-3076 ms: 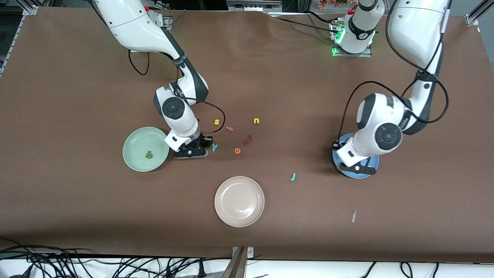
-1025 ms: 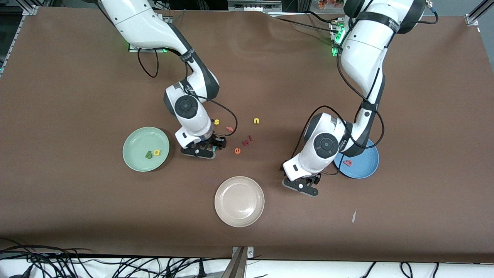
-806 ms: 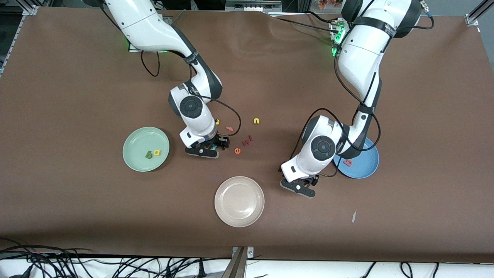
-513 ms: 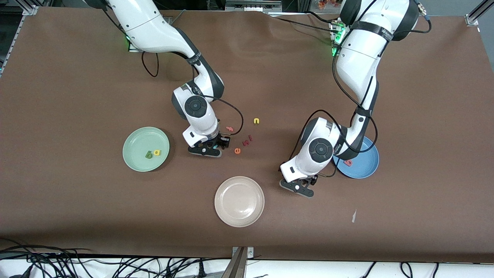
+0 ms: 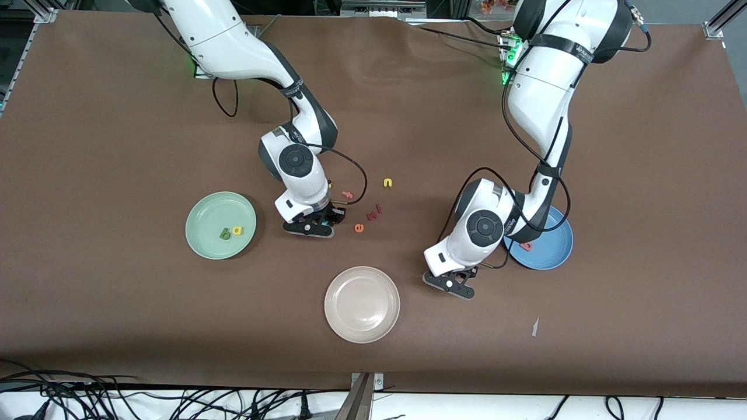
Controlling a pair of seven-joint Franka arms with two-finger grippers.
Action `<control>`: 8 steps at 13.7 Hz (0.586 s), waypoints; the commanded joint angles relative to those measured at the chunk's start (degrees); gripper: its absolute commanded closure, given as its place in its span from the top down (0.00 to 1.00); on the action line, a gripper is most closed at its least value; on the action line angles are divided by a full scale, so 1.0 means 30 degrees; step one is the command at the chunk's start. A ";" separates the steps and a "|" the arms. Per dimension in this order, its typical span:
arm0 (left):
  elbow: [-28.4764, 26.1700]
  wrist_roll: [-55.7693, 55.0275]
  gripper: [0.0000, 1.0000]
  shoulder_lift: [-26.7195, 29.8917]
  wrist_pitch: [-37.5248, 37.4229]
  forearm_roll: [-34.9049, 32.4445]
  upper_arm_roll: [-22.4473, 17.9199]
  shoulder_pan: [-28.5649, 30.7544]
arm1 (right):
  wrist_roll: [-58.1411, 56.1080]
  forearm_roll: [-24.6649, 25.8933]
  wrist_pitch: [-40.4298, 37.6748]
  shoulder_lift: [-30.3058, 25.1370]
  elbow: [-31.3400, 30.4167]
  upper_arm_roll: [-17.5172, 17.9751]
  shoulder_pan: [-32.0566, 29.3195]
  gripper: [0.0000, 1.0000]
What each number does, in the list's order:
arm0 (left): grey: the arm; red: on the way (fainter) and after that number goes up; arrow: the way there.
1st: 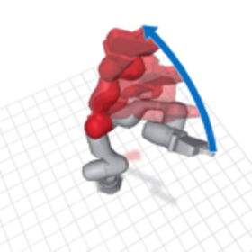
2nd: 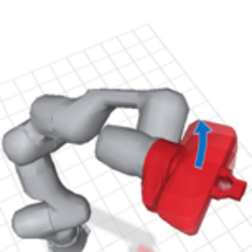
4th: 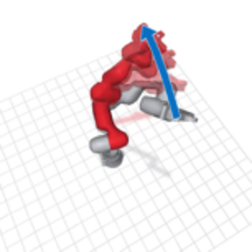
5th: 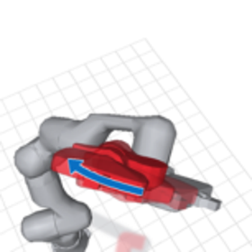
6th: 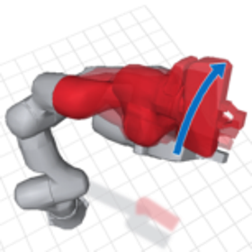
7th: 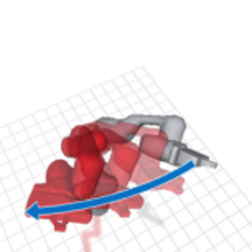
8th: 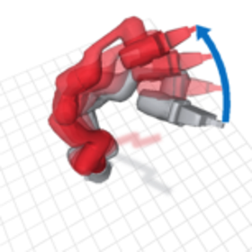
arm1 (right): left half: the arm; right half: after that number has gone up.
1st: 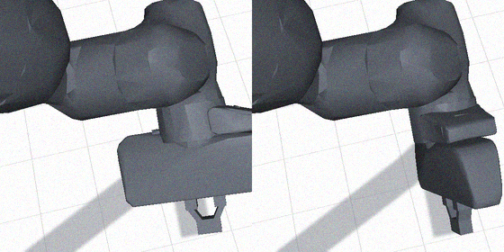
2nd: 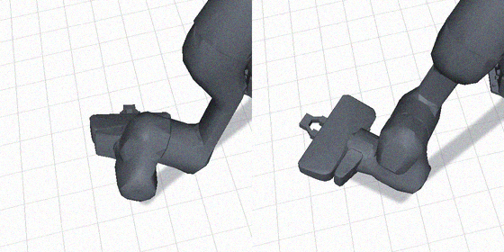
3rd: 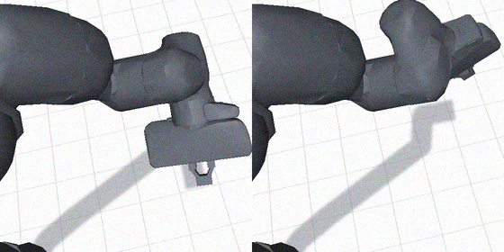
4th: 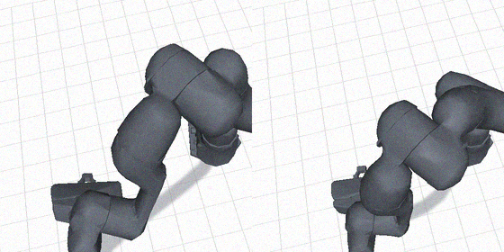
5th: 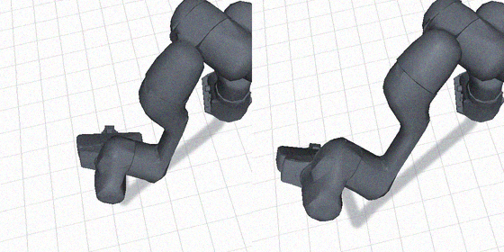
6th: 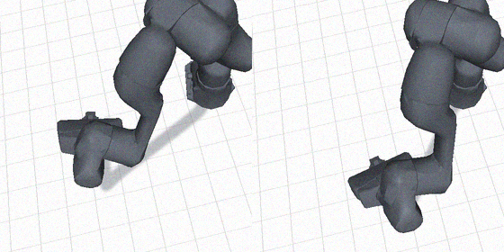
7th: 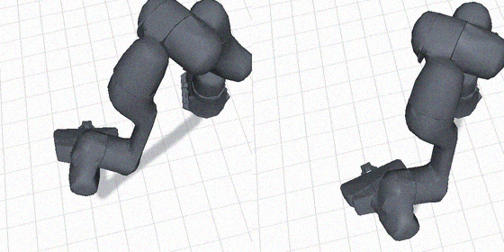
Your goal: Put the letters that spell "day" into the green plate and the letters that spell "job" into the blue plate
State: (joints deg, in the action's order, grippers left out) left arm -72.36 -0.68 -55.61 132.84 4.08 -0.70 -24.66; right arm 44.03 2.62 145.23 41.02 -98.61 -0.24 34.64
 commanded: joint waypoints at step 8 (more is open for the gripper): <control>-0.0747 0.4178 0.00 0.3353 -0.6477 -0.0365 -0.0117 0.2004 | -0.5289 0.0505 -0.3755 -0.3089 -0.0729 -0.0976 -0.1520 0.20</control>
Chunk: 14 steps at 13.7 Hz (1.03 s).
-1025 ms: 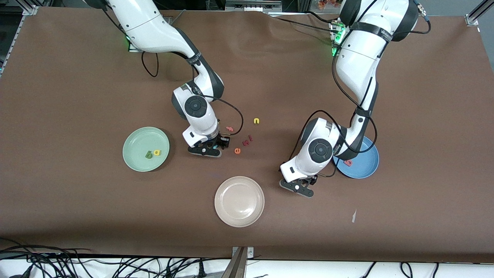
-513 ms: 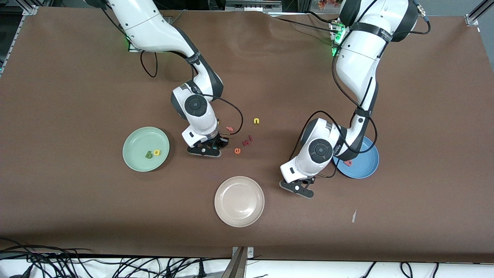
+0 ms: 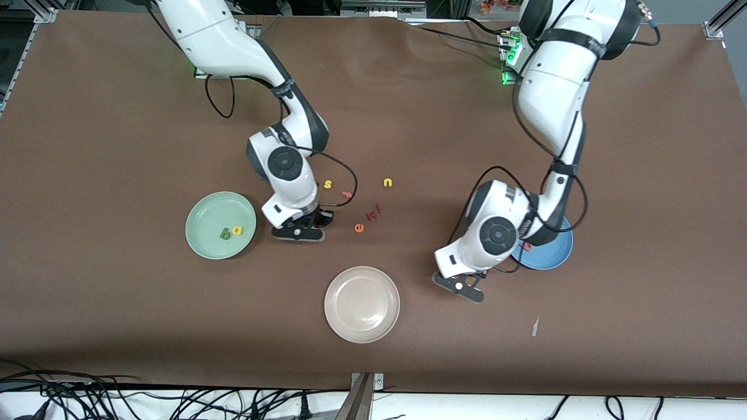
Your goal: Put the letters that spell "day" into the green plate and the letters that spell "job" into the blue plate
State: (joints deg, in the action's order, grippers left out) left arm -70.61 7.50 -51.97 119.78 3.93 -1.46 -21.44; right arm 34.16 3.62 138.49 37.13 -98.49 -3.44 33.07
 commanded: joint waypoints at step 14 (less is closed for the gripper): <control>-0.7915 0.2450 1.00 0.7830 -0.1502 -0.1663 0.0136 0.4509 | -0.7523 -0.0150 -0.6135 -0.7894 -0.3450 0.0003 -0.5165 1.00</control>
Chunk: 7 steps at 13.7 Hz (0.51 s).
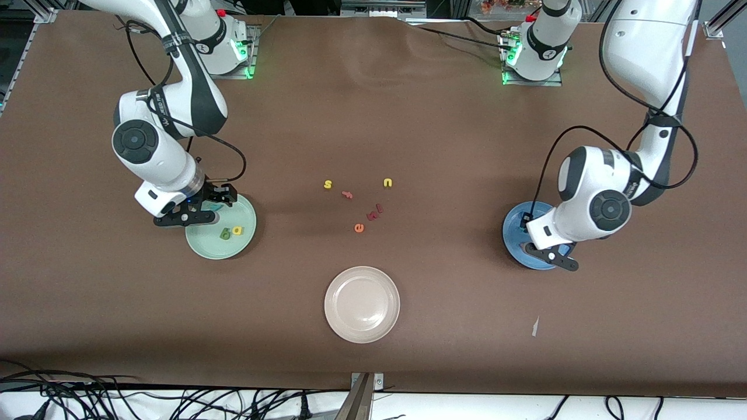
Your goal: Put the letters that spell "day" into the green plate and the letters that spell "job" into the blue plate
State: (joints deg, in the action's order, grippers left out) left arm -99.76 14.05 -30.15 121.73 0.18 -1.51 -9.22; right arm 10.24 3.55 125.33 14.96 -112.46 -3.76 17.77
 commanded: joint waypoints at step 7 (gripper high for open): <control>0.5215 -0.1195 1.00 0.3043 -0.7788 -0.0412 -0.0287 0.0760 | 0.0834 -0.0130 -0.9304 -0.0707 0.8152 0.0083 -0.0150 1.00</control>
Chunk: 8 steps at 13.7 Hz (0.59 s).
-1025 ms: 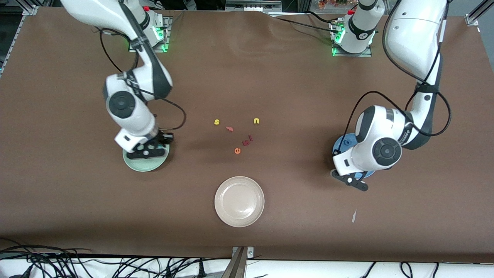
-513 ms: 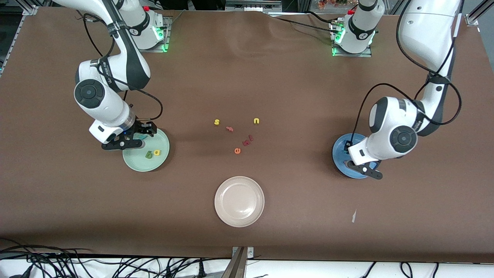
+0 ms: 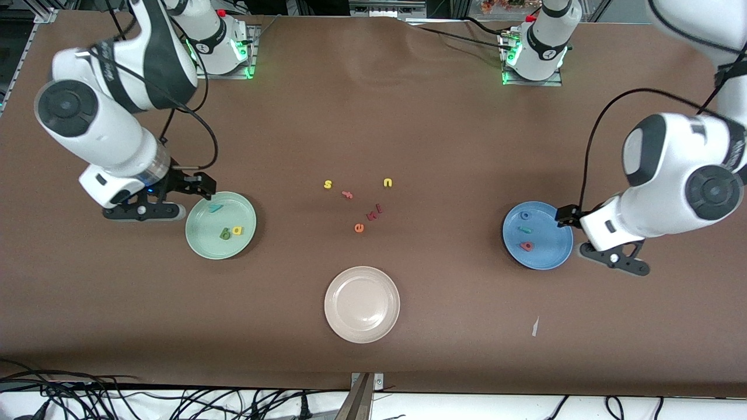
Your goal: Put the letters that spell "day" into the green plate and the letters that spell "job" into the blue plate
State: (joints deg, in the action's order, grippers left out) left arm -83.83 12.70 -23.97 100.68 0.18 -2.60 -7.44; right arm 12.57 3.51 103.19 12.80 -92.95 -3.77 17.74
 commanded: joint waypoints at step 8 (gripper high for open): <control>-0.0064 -0.0807 1.00 0.3651 -0.1831 -0.0294 -0.1768 -0.1034 | -0.4131 -0.2432 -0.4512 -0.1454 0.3060 -0.2581 -0.0875 1.00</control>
State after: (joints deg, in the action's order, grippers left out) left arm -83.54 11.05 -14.98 96.03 0.17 -6.81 -9.15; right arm 0.59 -3.08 91.72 8.38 -85.88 -11.89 15.00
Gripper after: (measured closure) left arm 0.000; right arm 0.000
